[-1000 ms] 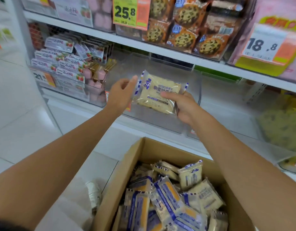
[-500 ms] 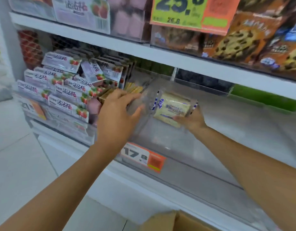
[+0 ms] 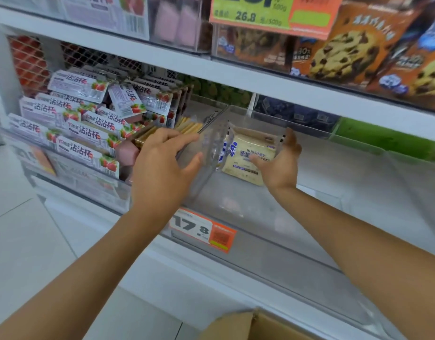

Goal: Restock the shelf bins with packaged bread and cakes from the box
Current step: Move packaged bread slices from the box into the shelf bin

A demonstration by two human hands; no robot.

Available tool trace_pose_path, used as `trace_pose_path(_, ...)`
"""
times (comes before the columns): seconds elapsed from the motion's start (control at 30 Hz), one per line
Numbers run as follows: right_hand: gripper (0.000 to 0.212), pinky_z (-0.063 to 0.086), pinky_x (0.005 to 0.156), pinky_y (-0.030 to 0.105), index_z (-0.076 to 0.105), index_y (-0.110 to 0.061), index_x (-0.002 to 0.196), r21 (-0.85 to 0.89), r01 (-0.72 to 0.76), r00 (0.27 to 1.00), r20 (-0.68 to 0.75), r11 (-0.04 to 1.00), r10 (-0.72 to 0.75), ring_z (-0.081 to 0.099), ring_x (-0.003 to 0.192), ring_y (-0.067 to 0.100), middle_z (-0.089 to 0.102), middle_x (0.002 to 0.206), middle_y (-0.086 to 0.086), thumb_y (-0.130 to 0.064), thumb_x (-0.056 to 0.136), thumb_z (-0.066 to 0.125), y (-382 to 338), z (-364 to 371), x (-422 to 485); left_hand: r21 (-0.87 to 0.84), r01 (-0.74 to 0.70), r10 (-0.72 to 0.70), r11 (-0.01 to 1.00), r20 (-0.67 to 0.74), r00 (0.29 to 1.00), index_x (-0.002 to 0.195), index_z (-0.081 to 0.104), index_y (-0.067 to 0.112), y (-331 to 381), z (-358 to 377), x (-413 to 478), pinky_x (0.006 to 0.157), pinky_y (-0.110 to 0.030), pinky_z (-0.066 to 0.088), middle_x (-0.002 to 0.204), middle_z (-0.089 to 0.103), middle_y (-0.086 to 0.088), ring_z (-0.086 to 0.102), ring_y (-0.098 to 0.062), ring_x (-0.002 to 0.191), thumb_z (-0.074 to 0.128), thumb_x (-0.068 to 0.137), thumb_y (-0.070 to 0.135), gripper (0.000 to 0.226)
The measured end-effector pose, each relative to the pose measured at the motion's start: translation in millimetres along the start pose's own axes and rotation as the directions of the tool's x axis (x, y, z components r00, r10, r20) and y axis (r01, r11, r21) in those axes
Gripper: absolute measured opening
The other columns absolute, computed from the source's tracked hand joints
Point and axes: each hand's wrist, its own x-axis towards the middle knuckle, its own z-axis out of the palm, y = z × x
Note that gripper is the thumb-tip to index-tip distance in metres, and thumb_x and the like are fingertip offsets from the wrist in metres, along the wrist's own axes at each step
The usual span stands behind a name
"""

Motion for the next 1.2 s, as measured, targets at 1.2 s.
trace_pose_path(1.2, 0.023, 0.049, 0.078, 0.035, 0.063, -0.016, 0.112, -0.419, 0.179, 0.851, 0.52, 0.89, 0.073, 0.06, 0.096, 0.024, 0.061, 0.106, 0.003, -0.018, 0.089, 0.063, 61, -281, -279, 0.086, 0.151, -0.162, 0.985, 0.765, 0.624, 0.103, 0.064, 0.025, 149, -13, -225, 0.088, -0.032, 0.05, 0.105, 0.065, 0.004, 0.062, -0.016, 0.098, 0.07, 0.086, 0.039, 0.023)
